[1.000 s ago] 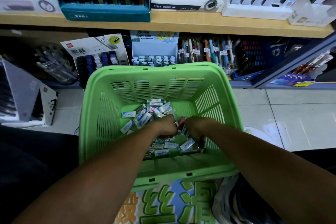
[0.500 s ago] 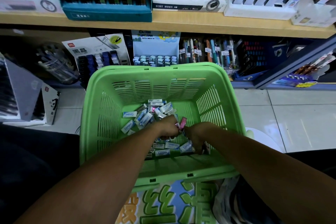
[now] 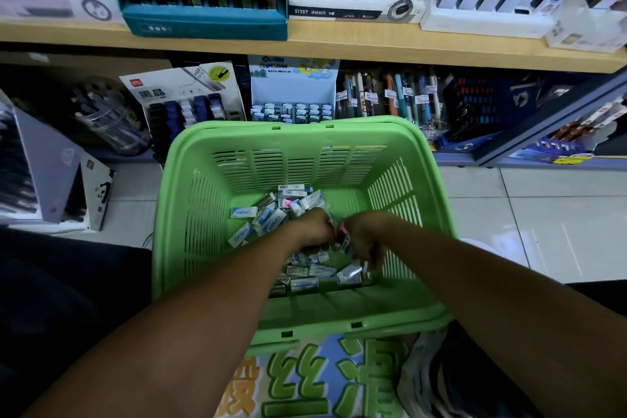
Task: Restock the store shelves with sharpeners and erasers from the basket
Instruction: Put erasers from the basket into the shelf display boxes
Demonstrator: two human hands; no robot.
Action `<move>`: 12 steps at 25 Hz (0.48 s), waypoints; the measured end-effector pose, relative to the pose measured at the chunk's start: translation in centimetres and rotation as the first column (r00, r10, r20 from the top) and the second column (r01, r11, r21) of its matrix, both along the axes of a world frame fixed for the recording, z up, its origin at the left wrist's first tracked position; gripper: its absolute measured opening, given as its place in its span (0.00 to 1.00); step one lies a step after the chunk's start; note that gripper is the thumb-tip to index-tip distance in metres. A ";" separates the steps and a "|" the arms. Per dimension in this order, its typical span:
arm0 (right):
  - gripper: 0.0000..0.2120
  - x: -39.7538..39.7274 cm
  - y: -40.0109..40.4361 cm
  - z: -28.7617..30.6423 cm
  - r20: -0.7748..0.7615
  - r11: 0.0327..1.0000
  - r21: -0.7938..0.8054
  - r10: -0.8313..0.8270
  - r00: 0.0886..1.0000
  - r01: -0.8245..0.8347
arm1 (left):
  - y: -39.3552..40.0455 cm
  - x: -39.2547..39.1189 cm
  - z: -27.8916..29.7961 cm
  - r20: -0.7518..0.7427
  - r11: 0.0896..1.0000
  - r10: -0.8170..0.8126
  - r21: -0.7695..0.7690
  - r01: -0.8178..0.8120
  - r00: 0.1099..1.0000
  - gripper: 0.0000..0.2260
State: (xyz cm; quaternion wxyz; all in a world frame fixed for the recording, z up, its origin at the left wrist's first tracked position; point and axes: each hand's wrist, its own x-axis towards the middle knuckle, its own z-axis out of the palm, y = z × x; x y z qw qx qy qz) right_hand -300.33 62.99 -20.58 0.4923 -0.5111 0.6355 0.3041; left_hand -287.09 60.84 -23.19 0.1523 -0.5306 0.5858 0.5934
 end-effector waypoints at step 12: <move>0.21 -0.3 -2.9 1.4 0.461 0.721 -0.363 -0.413 0.786 0.591 | -1.5 1.2 1.2 -0.089 0.641 0.745 0.369 -0.673 0.661 0.08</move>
